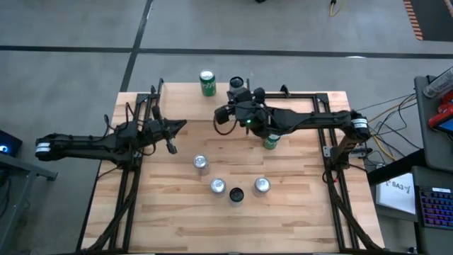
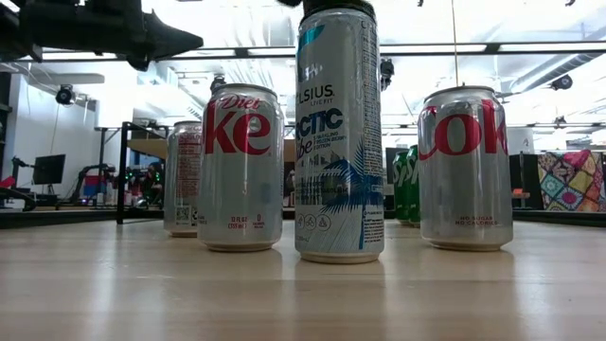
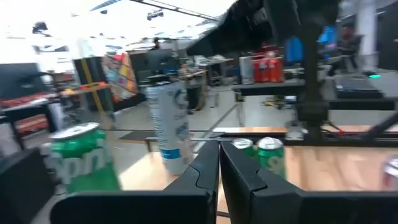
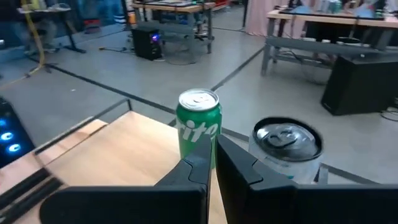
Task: Place canned beverage on shelf
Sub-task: Put the top white-blue soda can on the shelf
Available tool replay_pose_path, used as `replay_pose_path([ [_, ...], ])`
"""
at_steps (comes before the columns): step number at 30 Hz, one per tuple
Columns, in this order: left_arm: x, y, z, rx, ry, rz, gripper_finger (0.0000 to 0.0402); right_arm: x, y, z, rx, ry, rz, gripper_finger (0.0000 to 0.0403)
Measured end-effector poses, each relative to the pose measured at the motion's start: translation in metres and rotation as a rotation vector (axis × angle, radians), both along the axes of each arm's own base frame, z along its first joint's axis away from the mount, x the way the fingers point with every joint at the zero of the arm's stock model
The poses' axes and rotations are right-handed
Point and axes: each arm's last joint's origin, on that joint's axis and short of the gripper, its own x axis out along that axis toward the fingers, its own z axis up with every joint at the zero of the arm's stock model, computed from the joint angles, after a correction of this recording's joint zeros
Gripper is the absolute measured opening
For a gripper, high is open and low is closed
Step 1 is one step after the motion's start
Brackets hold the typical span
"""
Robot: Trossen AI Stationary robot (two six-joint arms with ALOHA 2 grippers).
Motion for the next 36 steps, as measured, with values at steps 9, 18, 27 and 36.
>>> replay_pose_path([
  [9,0.01,-0.001,-0.002,-0.016,-0.014,-0.088,0.0,-0.041,0.007,0.012,0.112,0.131,0.098,0.0012],
  [18,0.024,-0.002,-0.015,0.014,0.081,-0.159,0.0,-0.062,0.018,-0.007,0.151,0.399,0.103,0.0012],
  [27,0.04,-0.001,-0.018,-0.081,0.095,-0.179,0.0,-0.073,0.032,-0.021,0.16,0.559,0.137,0.0012],
  [36,0.085,0.007,0.014,0.065,0.184,-0.116,0.0,-0.074,0.037,-0.037,0.19,0.604,0.185,0.0012],
])
